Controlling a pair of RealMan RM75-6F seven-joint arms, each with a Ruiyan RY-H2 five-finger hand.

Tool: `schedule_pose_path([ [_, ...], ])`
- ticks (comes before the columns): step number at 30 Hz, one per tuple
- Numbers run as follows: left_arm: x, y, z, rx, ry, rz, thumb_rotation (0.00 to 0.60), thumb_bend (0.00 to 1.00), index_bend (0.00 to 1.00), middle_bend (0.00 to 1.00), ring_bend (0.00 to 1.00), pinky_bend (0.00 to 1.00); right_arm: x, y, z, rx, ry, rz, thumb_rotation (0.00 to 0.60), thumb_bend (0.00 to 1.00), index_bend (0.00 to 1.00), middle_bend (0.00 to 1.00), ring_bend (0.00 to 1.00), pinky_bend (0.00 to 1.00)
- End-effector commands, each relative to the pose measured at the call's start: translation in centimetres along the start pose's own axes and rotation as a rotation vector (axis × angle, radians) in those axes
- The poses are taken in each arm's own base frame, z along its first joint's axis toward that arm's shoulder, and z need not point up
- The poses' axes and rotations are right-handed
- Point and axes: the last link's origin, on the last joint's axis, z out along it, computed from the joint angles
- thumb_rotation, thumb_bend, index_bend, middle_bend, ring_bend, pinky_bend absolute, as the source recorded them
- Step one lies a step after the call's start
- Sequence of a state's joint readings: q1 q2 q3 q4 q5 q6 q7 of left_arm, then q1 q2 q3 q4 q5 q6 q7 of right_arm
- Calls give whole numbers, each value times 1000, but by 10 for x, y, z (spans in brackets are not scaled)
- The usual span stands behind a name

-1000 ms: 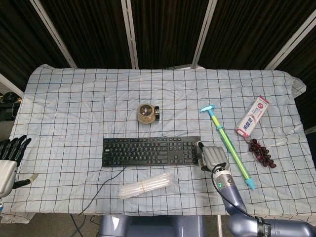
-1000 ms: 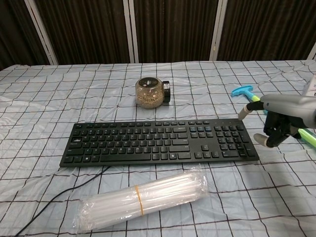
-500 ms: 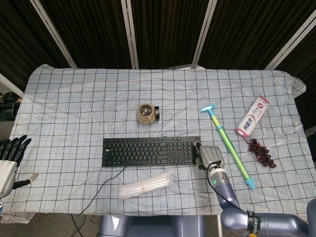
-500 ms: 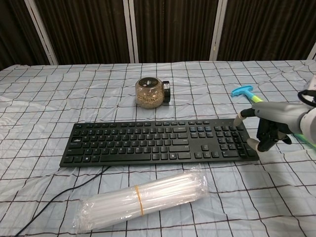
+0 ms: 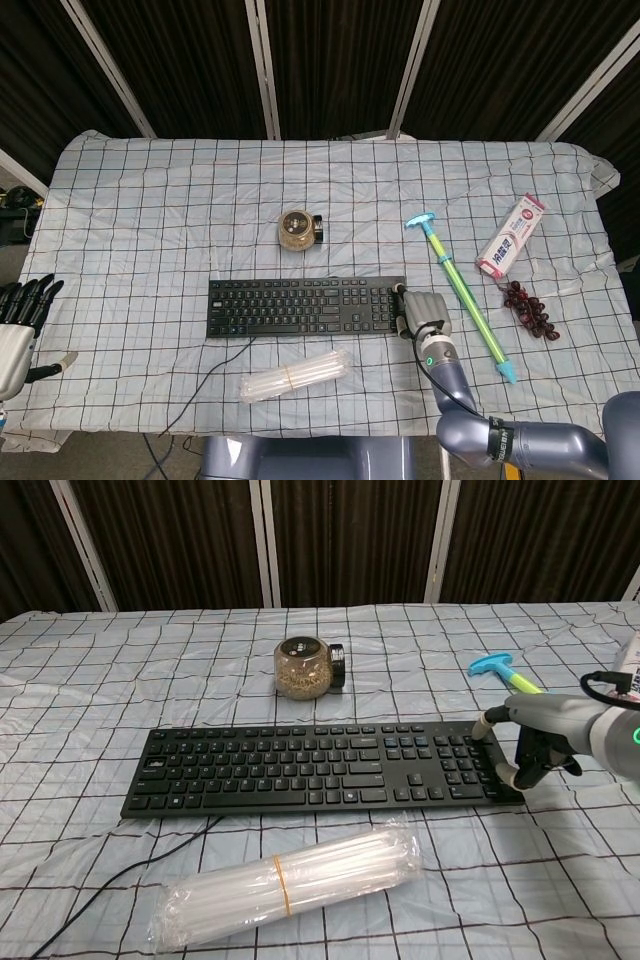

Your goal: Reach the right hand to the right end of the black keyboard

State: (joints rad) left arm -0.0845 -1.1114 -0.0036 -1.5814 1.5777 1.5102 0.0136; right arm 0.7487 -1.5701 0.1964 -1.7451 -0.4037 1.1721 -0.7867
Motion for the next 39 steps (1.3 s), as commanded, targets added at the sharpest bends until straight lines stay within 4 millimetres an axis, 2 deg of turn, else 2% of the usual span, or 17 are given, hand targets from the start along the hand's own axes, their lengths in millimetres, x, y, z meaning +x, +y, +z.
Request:
schedule_pose_path([
  [1, 0, 0, 0, 2, -1, -1, 600, 81, 0, 0, 0, 0, -4, -1, 2, -2, -11, 1, 600, 536, 164, 934, 908, 749],
  [14, 0, -1, 1, 5, -1, -1, 600, 80, 0, 0, 0, 0, -12, -4, 1, -1, -23, 11, 600, 536, 165, 934, 908, 748],
  [39, -1, -1, 1, 6, -4, 2, 600, 80, 0, 0, 0, 0, -10, -8, -4, -5, -21, 3, 600, 537, 165, 934, 908, 749],
])
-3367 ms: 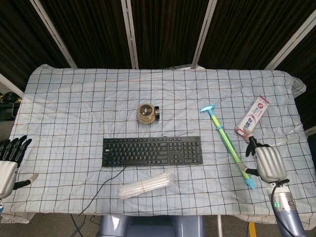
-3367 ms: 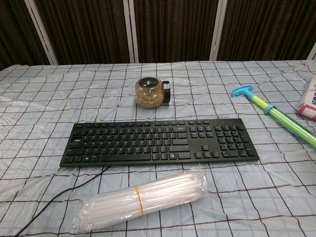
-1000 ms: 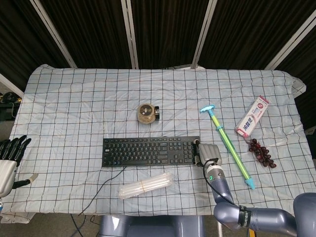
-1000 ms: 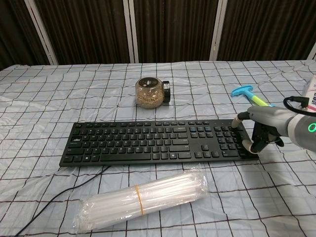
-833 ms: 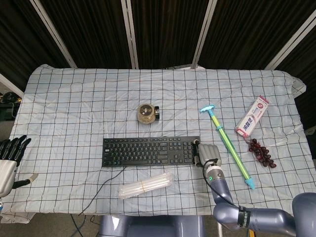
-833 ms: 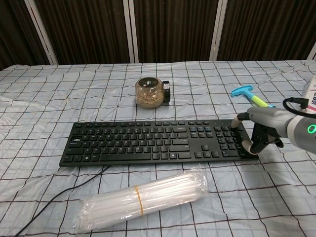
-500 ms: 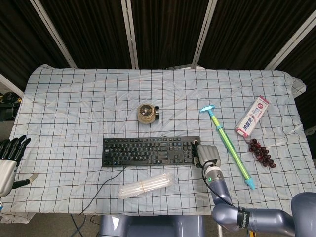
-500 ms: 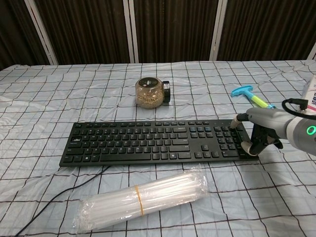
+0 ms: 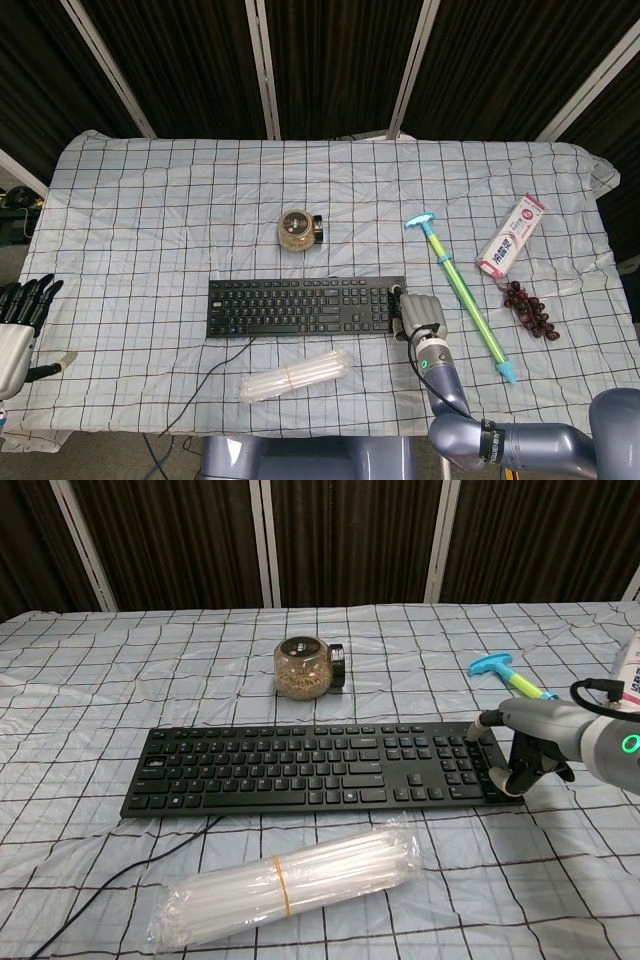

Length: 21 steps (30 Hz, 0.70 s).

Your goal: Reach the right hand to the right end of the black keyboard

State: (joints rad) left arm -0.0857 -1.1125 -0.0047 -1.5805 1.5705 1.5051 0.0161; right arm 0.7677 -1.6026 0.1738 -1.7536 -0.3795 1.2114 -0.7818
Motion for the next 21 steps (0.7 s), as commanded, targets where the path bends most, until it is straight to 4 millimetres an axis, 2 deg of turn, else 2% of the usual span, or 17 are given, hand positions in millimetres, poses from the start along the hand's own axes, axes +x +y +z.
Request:
schedule_pose_path([
  [1, 0, 0, 0, -1, 1, 1, 600, 80, 0, 0, 0, 0, 0, -1, -1, 0, -1, -3, 600, 537, 165, 934, 908, 749],
  [6, 0, 0, 0, 0, 2, 2, 600, 80, 0, 0, 0, 0, 2, -2, -2, 10, 6, 2, 600, 537, 164, 934, 907, 749],
  [9, 0, -1, 0, 2, 1, 2, 600, 79, 0, 0, 0, 0, 15, -7, -7, 40, 50, 14, 600, 536, 164, 934, 905, 749],
  [12, 0, -1, 0, 2, 1, 2, 600, 79, 0, 0, 0, 0, 38, -9, -19, 93, 137, 45, 600, 512, 160, 914, 868, 729],
  [15, 0, -1, -1, 2, 3, 2, 600, 78, 0, 0, 0, 0, 59, -5, -37, 149, 244, 76, 600, 454, 145, 781, 728, 678],
  [18, 1, 0, -1, 0, 6, 6, 600, 80, 0, 0, 0, 0, 72, 12, -61, 200, 345, 76, 600, 378, 127, 546, 499, 607],
  [20, 0, 1, -2, -3, 8, 8, 600, 80, 0, 0, 0, 0, 73, 26, -76, 212, 372, 58, 600, 323, 116, 366, 302, 484],
  [21, 0, 1, -2, -5, 9, 9, 600, 81, 0, 0, 0, 0, 73, 34, -84, 216, 381, 51, 600, 307, 108, 315, 244, 434],
])
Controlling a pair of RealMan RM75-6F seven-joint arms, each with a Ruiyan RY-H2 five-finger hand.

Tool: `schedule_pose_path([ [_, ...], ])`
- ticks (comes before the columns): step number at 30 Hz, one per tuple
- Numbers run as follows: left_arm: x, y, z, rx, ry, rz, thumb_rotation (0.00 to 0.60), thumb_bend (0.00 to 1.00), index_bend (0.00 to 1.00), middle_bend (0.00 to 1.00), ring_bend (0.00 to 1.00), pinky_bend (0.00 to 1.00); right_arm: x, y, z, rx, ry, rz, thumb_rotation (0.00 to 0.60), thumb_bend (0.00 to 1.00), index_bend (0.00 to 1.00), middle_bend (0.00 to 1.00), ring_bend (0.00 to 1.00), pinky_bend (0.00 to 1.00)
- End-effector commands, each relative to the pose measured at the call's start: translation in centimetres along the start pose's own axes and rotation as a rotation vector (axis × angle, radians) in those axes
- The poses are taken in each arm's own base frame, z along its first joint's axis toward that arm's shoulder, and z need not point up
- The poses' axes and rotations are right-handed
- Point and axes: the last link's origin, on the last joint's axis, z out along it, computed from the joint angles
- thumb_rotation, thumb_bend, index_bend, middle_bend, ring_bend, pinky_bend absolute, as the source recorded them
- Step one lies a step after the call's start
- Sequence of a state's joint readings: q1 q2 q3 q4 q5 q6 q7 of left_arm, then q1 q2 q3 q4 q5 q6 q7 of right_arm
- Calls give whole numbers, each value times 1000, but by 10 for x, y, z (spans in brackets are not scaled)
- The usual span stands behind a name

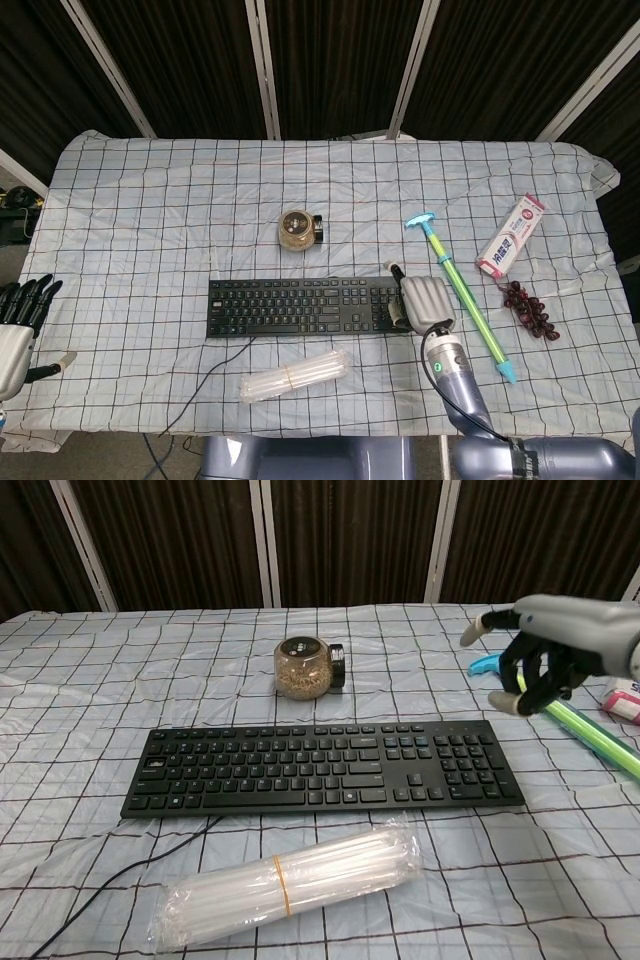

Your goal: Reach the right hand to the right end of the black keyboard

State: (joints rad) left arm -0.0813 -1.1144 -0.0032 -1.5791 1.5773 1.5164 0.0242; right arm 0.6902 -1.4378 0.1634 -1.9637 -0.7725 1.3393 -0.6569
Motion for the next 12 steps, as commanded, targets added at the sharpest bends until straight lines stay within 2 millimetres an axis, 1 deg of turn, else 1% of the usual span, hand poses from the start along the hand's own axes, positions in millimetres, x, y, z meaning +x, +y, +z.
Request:
schedule_pose_path([
  [1, 0, 1, -1, -4, 2, 3, 600, 80, 0, 0, 0, 0, 25, 31, -48, 37, 97, 1, 600, 280, 88, 243, 163, 361],
  [2, 0, 1, -1, -6, 2, 4, 600, 80, 0, 0, 0, 0, 27, 38, -56, 44, 105, -2, 600, 240, 63, 170, 85, 296],
  [3, 0, 2, -1, -8, 4, 6, 600, 79, 0, 0, 0, 0, 28, 47, -66, 46, 114, -8, 600, 208, 46, 123, 47, 255],
  [4, 0, 2, -1, -9, 5, 8, 600, 80, 0, 0, 0, 0, 28, 55, -74, 44, 118, -16, 600, 155, 24, 64, 11, 197],
  [5, 0, 2, -1, -9, 6, 8, 600, 80, 0, 0, 0, 0, 28, 63, -81, 41, 124, -24, 600, 106, 11, 23, 0, 145],
  [8, 0, 0, -1, 1, 8, 11, 600, 79, 0, 0, 0, 0, 29, 92, -102, 35, 179, -63, 600, 39, 0, 0, 0, 56],
  [9, 0, -1, -1, 5, 7, 10, 600, 79, 0, 0, 0, 0, 30, 101, -108, 32, 205, -78, 600, 35, 0, 0, 0, 47],
  [10, 0, -2, 0, 9, 8, 10, 600, 79, 0, 0, 0, 0, 32, 115, -117, 20, 250, -92, 600, 29, 0, 0, 0, 36],
  [12, 1, -2, 0, 8, 9, 12, 600, 78, 0, 0, 0, 0, 32, 126, -125, 13, 289, -90, 600, 28, 0, 0, 0, 32],
])
